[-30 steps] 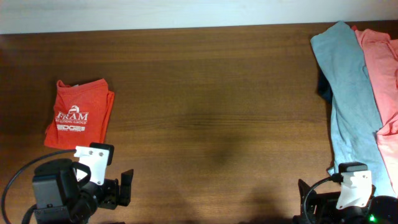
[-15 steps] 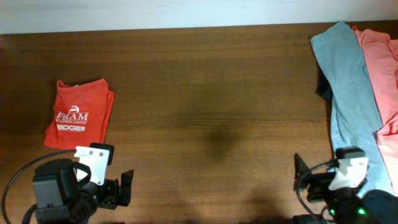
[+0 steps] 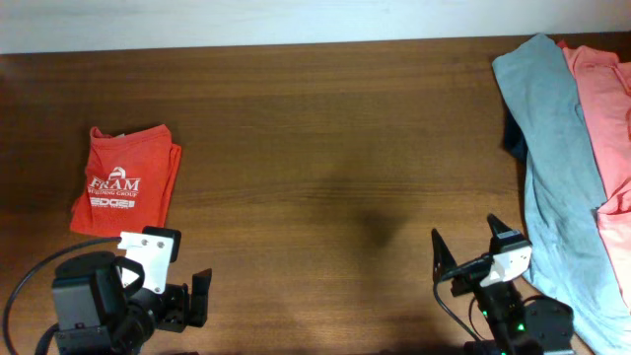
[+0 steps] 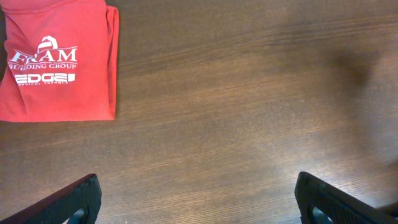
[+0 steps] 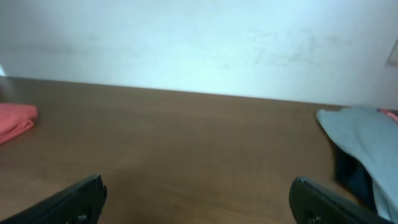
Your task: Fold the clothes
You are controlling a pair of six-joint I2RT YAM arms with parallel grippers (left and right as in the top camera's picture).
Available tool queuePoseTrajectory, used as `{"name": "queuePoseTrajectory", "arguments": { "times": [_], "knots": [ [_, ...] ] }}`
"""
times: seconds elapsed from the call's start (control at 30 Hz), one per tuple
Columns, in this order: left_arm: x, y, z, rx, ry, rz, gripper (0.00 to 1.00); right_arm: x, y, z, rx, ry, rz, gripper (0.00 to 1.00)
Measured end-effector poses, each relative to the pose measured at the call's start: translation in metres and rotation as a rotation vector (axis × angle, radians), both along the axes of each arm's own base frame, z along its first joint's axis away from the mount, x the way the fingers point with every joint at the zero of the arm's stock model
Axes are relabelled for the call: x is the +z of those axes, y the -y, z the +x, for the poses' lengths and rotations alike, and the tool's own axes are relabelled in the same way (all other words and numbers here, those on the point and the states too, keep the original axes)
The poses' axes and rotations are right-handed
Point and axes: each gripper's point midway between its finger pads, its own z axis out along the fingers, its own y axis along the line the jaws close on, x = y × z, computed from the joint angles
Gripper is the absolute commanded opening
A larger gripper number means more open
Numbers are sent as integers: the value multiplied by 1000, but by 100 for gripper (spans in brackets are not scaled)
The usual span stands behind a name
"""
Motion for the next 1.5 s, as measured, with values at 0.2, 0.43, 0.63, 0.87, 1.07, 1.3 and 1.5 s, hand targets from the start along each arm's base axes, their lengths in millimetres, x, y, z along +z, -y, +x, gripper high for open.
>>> {"name": "queuePoseTrajectory", "arguments": {
  "times": [0.2, 0.43, 0.63, 0.87, 1.07, 1.3, 1.5],
  "knots": [
    [0, 0, 0, 0, 1, 0, 99, -14, -1, 22, 0, 132, 1, 99],
    [0, 0, 0, 0, 0, 0, 99, -56, -2, 28, 2, 51, -1, 99],
    [0, 0, 0, 0, 0, 0, 99, -56, -2, 28, 3, 51, -1, 98],
    [0, 0, 0, 0, 0, 0, 99, -56, -2, 28, 3, 51, -1, 99],
    [0, 0, 0, 0, 0, 0, 99, -56, -2, 28, 3, 51, -2, 99],
    [0, 0, 0, 0, 0, 0, 99, -56, -2, 28, 3, 51, -2, 99],
    [0, 0, 0, 0, 0, 0, 99, -56, -2, 28, 3, 51, -2, 99]
  ]
}}
